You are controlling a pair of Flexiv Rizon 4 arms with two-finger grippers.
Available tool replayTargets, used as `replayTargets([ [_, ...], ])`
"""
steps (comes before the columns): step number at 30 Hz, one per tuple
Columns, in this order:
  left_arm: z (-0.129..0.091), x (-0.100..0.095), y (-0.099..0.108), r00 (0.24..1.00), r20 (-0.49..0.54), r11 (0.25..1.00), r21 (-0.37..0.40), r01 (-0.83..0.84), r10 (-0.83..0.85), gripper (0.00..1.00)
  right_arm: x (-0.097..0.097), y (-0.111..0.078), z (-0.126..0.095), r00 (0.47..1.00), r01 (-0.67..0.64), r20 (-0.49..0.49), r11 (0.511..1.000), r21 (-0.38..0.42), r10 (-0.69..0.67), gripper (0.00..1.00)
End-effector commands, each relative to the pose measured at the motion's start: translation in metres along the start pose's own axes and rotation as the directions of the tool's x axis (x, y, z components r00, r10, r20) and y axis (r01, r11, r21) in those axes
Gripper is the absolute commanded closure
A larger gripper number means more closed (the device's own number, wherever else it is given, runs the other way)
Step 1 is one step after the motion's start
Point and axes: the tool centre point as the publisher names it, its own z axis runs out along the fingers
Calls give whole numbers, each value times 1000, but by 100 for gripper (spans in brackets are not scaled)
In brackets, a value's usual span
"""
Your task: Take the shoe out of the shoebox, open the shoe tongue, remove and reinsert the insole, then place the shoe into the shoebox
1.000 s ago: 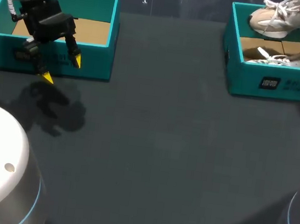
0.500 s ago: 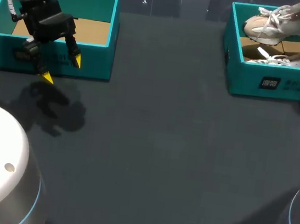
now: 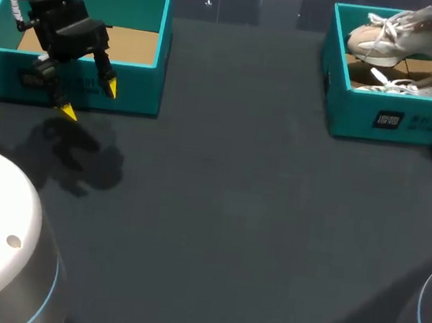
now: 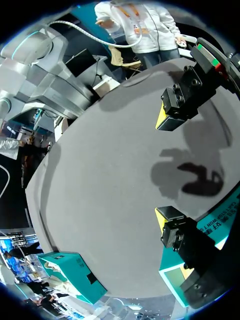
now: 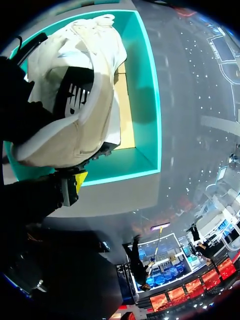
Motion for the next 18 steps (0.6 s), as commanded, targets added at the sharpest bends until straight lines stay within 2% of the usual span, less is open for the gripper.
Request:
replayTargets([
  [1,0,1,0,1000,1,1000,-3,0,0,0,5,9,8,1000,4,-4,1000,16,-4,100],
  [18,0,1,0,1000,1,1000,-3,0,0,0,20,14,31,999,16,-42,999,46,-14,100],
])
